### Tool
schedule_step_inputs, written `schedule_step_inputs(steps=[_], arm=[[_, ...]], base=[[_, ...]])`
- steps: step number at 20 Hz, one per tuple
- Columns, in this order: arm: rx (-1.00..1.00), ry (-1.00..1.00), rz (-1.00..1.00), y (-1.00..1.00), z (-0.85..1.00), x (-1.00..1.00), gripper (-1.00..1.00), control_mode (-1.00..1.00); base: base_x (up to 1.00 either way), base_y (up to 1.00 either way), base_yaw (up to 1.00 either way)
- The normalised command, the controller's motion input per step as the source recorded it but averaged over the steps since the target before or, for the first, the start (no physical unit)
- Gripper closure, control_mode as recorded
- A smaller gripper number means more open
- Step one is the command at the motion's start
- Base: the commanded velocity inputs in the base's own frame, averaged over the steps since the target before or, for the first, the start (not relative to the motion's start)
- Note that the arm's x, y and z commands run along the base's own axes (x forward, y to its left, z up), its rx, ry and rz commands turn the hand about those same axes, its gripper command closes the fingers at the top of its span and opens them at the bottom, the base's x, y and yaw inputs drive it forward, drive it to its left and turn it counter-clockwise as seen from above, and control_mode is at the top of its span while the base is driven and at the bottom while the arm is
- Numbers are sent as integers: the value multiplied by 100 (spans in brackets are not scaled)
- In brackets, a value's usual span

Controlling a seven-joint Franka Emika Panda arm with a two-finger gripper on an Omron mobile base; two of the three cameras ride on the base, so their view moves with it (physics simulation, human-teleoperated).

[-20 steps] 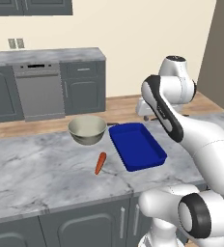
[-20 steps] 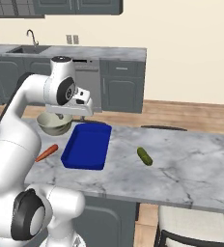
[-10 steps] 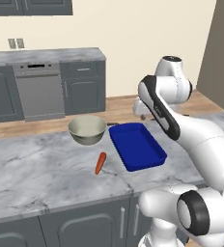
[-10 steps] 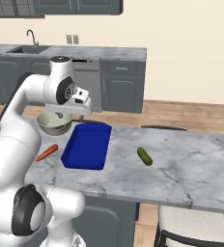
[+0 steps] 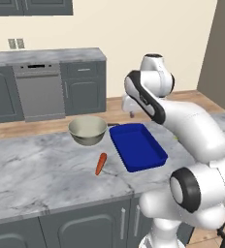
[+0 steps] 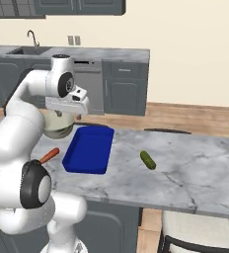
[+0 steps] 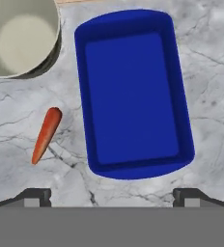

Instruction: Place the two vegetables and bowl onto the tray for setting up a vegetable dip station.

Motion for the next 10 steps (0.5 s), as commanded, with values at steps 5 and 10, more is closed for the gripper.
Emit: schedule_step_inputs(steps=[5, 10], arm=[[0, 24, -2, 35, -4, 37, -100, -100], [0, 13, 0, 28, -16, 33, -100, -100]], base=[[0, 0, 0], [0, 0, 0]])
